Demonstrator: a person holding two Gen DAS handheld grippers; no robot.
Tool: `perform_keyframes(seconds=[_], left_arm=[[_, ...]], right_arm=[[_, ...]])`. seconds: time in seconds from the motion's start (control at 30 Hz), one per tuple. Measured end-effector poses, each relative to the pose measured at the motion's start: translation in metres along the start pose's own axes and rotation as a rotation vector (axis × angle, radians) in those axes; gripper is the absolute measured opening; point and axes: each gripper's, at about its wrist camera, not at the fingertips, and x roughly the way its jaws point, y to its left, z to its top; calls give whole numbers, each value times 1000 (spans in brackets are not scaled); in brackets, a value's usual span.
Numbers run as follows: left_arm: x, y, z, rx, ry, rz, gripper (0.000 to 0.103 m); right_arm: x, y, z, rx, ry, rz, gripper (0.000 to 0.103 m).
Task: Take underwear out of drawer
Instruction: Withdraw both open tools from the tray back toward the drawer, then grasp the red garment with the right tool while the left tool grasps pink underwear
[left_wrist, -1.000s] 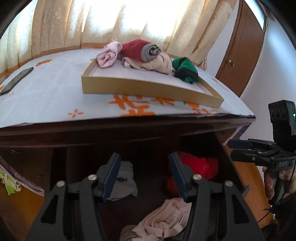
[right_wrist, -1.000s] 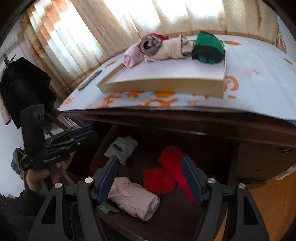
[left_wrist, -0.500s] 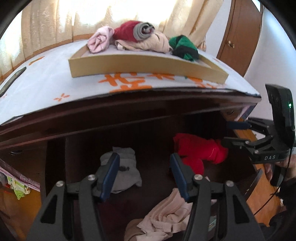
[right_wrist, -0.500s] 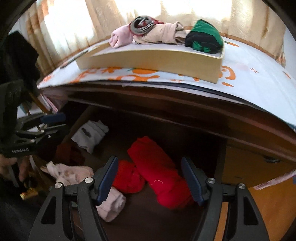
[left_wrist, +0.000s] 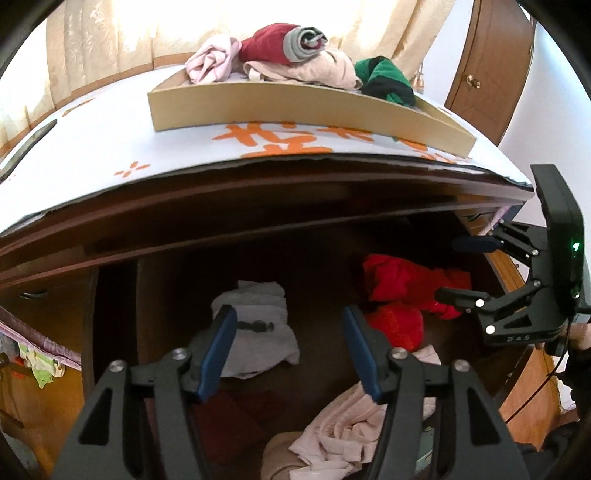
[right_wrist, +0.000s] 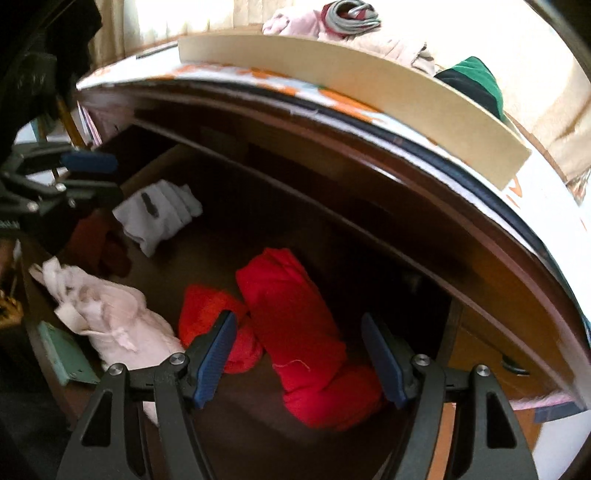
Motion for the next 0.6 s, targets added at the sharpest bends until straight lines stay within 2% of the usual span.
perform_keyframes(seconds=[0.23,0.4,0.6], left_arm=[[5,-3,-3,13,21,-4,60],[7,-4,-5,18,34,-9,60],[9,-5,-7,18,42,-15,60]], right_arm=[[19,4,0,-52,71,-17,71],[35,5,3,-74,134,-30,64],[47,3,6,-82,176,-11,63]])
